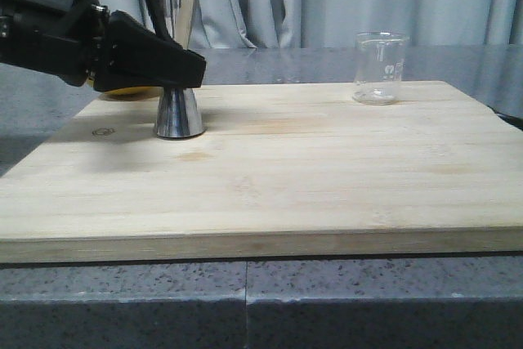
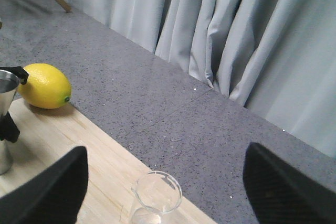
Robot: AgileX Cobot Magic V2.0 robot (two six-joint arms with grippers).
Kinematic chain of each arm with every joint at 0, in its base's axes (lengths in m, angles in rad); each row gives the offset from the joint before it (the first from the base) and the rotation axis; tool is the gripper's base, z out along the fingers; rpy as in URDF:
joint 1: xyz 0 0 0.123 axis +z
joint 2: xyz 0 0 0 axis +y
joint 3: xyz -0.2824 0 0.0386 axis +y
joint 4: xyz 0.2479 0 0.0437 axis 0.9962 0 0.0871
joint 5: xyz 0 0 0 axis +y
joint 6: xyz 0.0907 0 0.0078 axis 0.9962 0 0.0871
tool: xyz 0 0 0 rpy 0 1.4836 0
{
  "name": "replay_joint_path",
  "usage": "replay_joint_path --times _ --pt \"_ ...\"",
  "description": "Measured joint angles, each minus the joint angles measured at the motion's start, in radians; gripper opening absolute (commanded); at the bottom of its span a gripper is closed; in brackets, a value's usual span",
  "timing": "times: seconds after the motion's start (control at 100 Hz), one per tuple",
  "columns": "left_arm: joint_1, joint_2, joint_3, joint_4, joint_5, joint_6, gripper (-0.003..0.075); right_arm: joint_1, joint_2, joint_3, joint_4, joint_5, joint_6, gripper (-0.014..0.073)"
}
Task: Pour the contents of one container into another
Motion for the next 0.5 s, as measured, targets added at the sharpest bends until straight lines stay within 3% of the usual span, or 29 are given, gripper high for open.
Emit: replay_joint_path --times 0.5 --pt "0.000 0.000 0.000 0.000 0.000 0.000 0.0120 0.000 0.000 0.000 0.000 0.000 0.000 0.0521"
